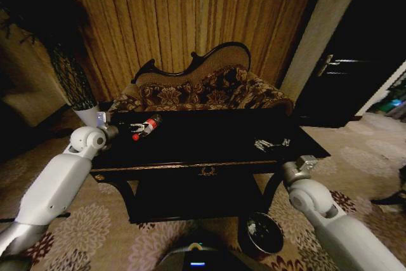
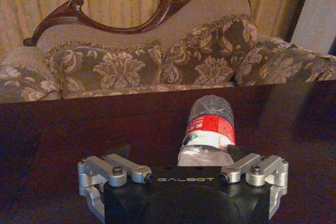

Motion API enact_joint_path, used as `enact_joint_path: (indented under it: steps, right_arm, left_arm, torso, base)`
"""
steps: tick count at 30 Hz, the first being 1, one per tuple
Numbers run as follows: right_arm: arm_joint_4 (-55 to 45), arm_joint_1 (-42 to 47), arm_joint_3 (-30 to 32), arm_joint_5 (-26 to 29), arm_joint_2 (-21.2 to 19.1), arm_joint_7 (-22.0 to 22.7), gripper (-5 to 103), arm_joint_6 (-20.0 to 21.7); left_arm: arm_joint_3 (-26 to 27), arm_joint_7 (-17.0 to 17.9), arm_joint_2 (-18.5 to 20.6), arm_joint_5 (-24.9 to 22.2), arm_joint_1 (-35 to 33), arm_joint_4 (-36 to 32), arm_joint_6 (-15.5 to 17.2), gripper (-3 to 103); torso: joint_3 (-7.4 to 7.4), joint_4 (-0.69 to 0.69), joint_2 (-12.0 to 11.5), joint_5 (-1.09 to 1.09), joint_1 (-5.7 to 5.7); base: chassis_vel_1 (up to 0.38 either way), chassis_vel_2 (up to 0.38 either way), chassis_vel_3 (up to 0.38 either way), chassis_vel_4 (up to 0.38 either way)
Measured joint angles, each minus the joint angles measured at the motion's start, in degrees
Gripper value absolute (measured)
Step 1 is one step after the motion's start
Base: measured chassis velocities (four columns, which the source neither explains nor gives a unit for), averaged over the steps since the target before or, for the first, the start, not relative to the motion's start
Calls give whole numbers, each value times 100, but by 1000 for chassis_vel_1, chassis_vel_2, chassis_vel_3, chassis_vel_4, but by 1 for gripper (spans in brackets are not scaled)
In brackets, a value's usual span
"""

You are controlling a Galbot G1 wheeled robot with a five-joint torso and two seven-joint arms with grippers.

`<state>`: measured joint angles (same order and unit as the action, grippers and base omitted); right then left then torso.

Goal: Move to the front of the table and place the trash on the table into the trash bin.

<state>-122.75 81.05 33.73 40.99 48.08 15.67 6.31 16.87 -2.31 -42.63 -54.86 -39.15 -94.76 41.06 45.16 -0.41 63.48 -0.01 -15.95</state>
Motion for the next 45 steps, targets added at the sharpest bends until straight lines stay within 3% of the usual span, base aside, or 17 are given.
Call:
enact_joint_path:
  steps: [21, 27, 30, 31, 35, 38, 45]
  right_arm:
    - [-13, -9, -4, 14, -30, 1, 100, -34]
    - [19, -38, -4, 16, -42, 1, 100, -56]
    - [66, -92, 1, 18, -68, 1, 100, -72]
    - [94, -139, 3, 23, -95, 1, 100, -80]
    - [121, -197, 4, 53, -136, 1, 100, -84]
    - [137, -230, -11, 71, -147, 4, 100, -85]
    - [144, -234, -17, 71, -135, 7, 100, -86]
  left_arm:
    - [-50, -319, -46, 243, -2, 166, -16, 100]
    - [-6, -187, -106, 202, -111, 152, -19, 74]
    - [17, -186, -107, 201, -154, 132, -22, 68]
    - [32, -186, -107, 200, -171, 120, -25, 59]
    - [68, -185, -107, 197, -202, 104, -28, 55]
    - [142, -197, -84, 186, -258, 77, -28, 42]
    - [212, -227, -48, 181, -299, 14, -27, 31]
  torso:
    - [0, 0, 0, 1, 0]
    - [0, -1, 0, 0, 0]
    - [0, 0, 0, 0, 0]
    - [0, 0, 0, 1, 0]
    - [0, 0, 0, 1, 0]
    - [0, 0, 0, 0, 0]
    - [0, 0, 0, 0, 0]
  base:
    - [0, 0, 0, 0]
    - [0, 0, 0, 0]
    - [0, 0, 0, 0]
    - [0, 0, 0, 0]
    - [0, 0, 0, 0]
    - [0, 0, 0, 0]
    - [0, 0, 0, 0]
